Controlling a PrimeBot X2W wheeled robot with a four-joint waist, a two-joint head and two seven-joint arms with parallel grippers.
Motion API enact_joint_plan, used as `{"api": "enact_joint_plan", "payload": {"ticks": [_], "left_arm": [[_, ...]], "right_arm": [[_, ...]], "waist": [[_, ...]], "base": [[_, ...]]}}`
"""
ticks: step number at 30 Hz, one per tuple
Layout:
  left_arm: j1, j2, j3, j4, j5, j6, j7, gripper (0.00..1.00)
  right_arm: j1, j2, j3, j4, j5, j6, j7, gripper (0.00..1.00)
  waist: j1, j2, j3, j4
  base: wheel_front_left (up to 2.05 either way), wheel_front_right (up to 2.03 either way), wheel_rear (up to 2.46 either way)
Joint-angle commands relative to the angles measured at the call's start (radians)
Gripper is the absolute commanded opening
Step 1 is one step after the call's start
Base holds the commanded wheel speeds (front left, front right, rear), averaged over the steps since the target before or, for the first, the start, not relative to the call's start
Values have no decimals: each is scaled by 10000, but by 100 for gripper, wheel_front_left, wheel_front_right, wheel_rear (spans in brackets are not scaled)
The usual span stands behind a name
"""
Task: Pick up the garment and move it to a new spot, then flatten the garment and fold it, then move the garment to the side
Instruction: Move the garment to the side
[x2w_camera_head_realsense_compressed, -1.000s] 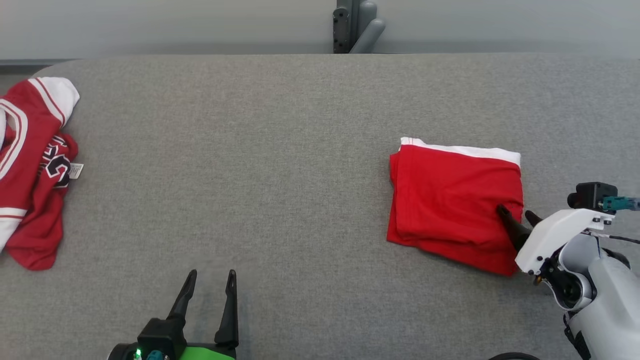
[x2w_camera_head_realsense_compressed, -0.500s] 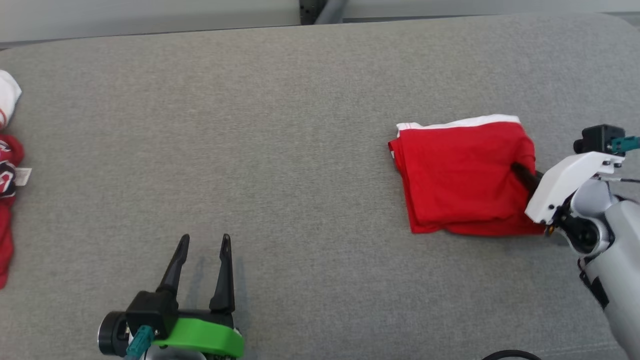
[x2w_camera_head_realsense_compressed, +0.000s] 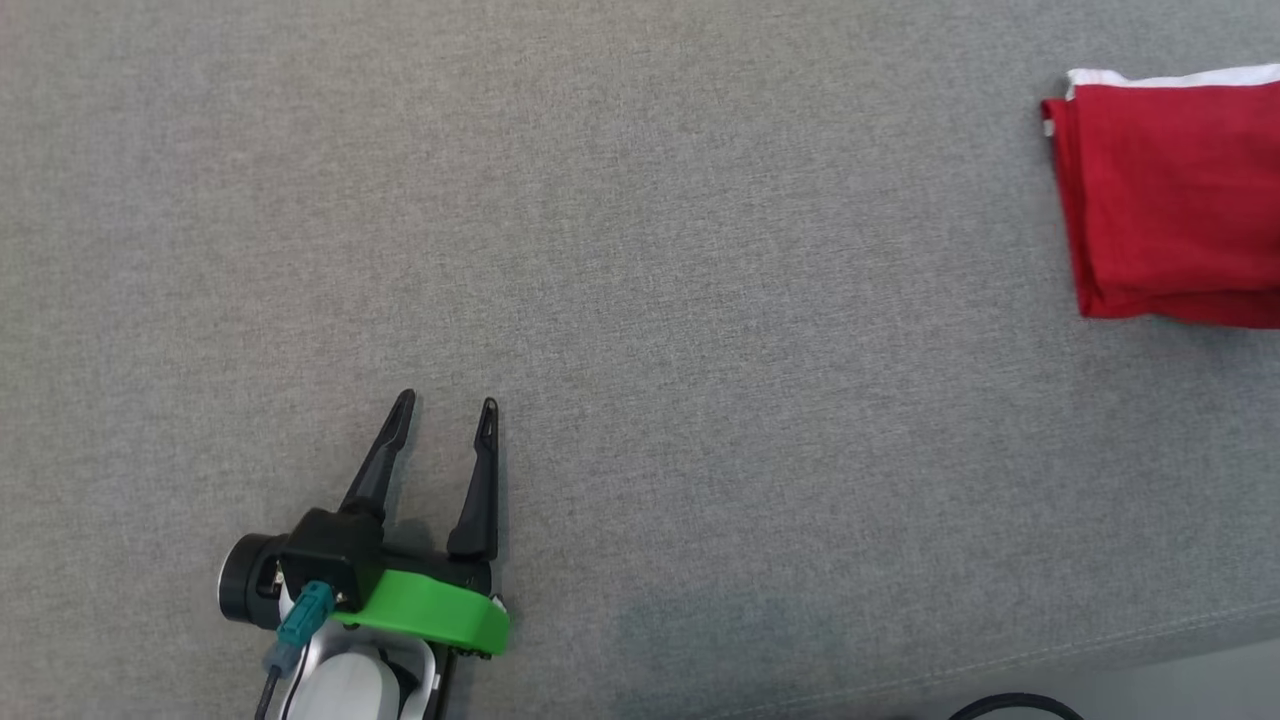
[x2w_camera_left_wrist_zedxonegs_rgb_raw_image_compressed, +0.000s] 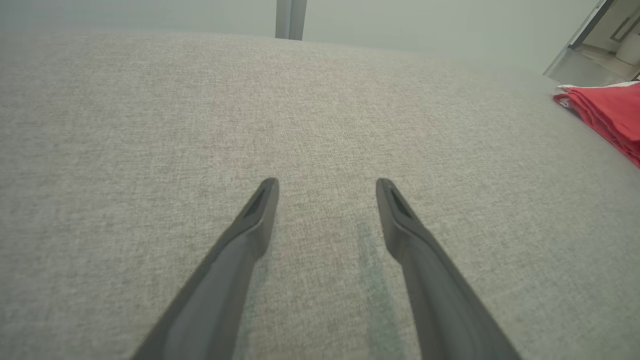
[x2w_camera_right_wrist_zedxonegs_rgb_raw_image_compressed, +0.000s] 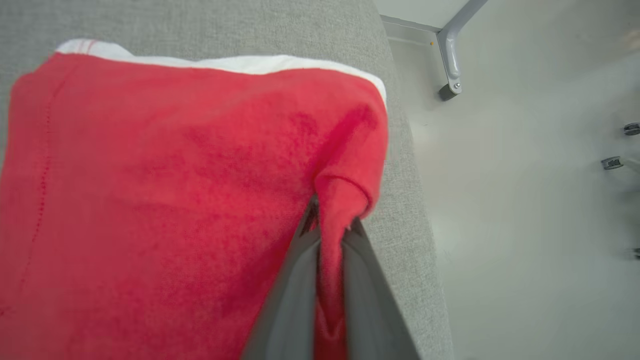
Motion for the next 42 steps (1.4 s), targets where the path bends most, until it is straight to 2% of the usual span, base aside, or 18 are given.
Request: {"api": "enact_joint_plan", "payload": {"ticks": [1, 7, 8, 9, 10, 18, 20, 23, 30, 32, 35, 37, 42], "left_arm": [[-42, 33, 26, -14, -54, 51, 0, 100], [261, 31, 165, -80, -149, 127, 0, 100], [296, 31, 169, -82, -169, 141, 0, 100], [314, 31, 170, -94, -181, 164, 0, 100], [332, 31, 179, -113, -206, 174, 0, 100], [587, 31, 197, -152, -402, 333, 0, 100], [728, 31, 218, -155, -475, 366, 0, 100], [1063, 33, 280, -122, -559, 426, 0, 100], [1994, 30, 532, -315, -794, 805, 0, 100], [2228, 34, 636, -367, -655, 879, 0, 100], [2451, 30, 848, -487, -509, 872, 0, 100], [2630, 34, 1016, -484, -396, 818, 0, 100], [2817, 26, 1231, -413, -253, 740, 0, 100]], "right_arm": [[-217, -251, 42, 205, -360, -7, 35, 0], [-615, -926, 331, 552, -1221, -9, 284, 0], [-675, -1045, 325, 568, -1405, -10, 216, 35], [-736, -1140, 224, 654, -1570, -12, 199, 90], [-745, -1156, 154, 751, -1718, -12, 266, 100], [-925, -1113, -282, 990, -2826, -12, 898, 100], [-991, -850, -668, 678, -2884, -12, 682, 100], [-670, -297, -1342, -64, -2796, -12, -276, 100], [1933, 538, -2127, -2538, -2287, -12, -2566, 100], [2924, 759, -2519, -3278, -2469, -12, -3095, 100], [4576, 1445, -3175, -4297, -2678, -10, -4019, 100], [5702, 2125, -3566, -4840, -2703, -10, -4648, 100], [7784, 3561, -3621, -5443, -2930, -10, -5231, 100]], "waist": [[-2, -2, 347, 406], [-2, -2, 264, 812], [-2, -2, 231, 841], [-2, -2, 201, 860], [-2, -2, 165, 864], [-2, -2, -363, 636], [-2, -2, -670, 565], [-2, -2, -1264, 490], [-2, -2, -2764, 731], [-2, -2, -3068, 840], [-2, -2, -3421, 1023], [-2, -2, -3677, 1127], [-2, -2, -3896, 1179]], "base": [[0, 0, 0], [0, 0, 0], [0, 0, 0], [0, 0, 0], [0, 0, 0], [0, 0, 0], [0, 0, 0], [0, 0, 0], [0, 0, 0], [0, 0, 0], [0, 0, 0], [0, 0, 0], [0, 0, 0]]}}
